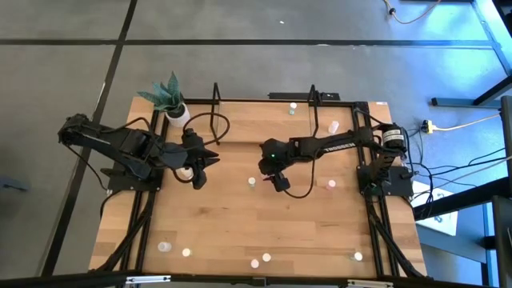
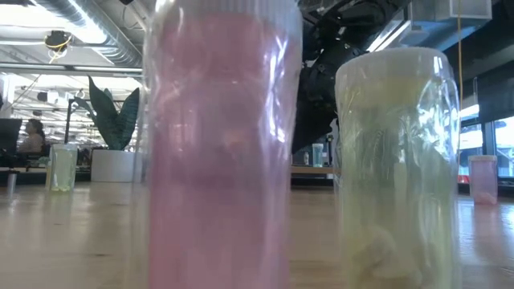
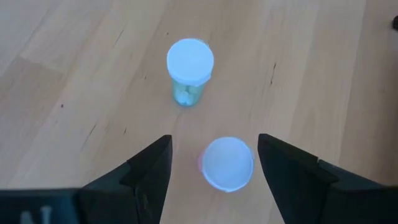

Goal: Pick and place medicine bottles onto shelf by color
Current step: Put the top left pink pill bottle on the shelf

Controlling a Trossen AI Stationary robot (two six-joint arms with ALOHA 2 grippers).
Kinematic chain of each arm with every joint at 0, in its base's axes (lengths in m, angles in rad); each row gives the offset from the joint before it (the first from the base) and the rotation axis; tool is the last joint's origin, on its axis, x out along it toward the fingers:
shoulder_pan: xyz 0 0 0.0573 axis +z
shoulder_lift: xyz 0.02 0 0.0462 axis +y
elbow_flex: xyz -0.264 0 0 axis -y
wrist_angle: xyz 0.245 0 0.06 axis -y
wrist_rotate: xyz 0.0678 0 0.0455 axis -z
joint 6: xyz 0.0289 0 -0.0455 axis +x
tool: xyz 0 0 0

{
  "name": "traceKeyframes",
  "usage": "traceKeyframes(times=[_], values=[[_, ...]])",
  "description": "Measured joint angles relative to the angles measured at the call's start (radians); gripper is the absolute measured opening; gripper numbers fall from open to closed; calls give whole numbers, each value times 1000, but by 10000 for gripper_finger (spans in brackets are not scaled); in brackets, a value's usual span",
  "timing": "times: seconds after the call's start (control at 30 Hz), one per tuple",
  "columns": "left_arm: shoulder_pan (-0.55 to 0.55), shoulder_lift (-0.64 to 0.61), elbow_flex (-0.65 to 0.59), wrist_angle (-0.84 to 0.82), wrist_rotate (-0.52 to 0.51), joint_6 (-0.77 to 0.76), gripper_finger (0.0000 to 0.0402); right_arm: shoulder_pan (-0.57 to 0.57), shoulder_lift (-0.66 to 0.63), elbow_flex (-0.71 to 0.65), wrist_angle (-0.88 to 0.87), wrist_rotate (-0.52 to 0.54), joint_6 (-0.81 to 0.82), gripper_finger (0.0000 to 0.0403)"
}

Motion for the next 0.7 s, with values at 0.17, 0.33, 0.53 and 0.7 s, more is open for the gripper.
traceKeyframes(times=[0.17,0.33,0.53,0.7], values=[[0,0,0,0,0,0,66,-1,0,0,-2,0,0,240],[0,0,0,0,0,0,66,-1,17,0,2,1,3,240],[0,0,0,-1,1,-1,66,-1,23,0,15,1,6,240],[0,0,0,-1,0,-1,66,-1,23,0,20,6,7,236]])
